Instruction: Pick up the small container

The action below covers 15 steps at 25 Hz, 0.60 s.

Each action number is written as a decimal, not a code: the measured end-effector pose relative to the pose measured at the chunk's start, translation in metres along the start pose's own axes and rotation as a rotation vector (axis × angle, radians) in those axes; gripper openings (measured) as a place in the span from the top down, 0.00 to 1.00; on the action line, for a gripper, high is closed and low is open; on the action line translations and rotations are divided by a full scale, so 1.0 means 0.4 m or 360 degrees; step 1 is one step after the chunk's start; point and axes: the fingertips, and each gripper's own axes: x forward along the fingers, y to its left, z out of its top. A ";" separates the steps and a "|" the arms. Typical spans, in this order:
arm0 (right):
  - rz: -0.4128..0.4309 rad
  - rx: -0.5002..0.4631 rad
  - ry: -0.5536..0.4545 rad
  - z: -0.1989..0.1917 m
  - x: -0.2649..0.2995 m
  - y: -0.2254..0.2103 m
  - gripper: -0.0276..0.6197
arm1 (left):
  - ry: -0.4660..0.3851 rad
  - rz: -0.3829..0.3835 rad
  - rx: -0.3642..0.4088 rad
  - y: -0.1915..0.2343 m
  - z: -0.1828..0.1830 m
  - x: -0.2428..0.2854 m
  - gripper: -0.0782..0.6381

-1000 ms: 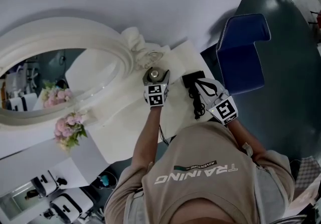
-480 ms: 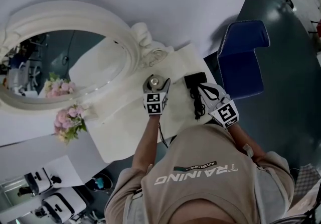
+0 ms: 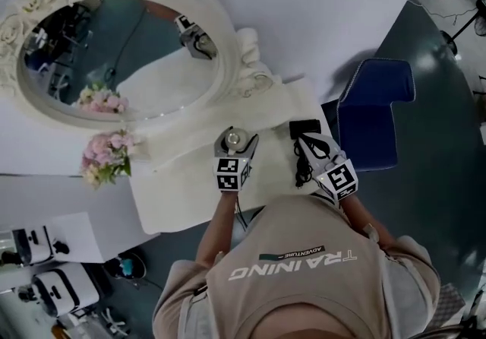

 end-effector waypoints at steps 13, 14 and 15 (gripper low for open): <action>0.0140 -0.0115 -0.0022 0.050 0.037 0.044 0.95 | -0.0106 0.0124 -0.0053 0.038 0.036 -0.178 0.40; 0.0148 -0.0125 -0.0030 0.056 0.042 0.046 0.95 | -0.0114 0.0129 -0.0050 0.040 0.041 -0.186 0.40; 0.0154 -0.0129 -0.0037 0.062 0.048 0.047 0.95 | -0.0121 0.0134 -0.0048 0.043 0.046 -0.193 0.40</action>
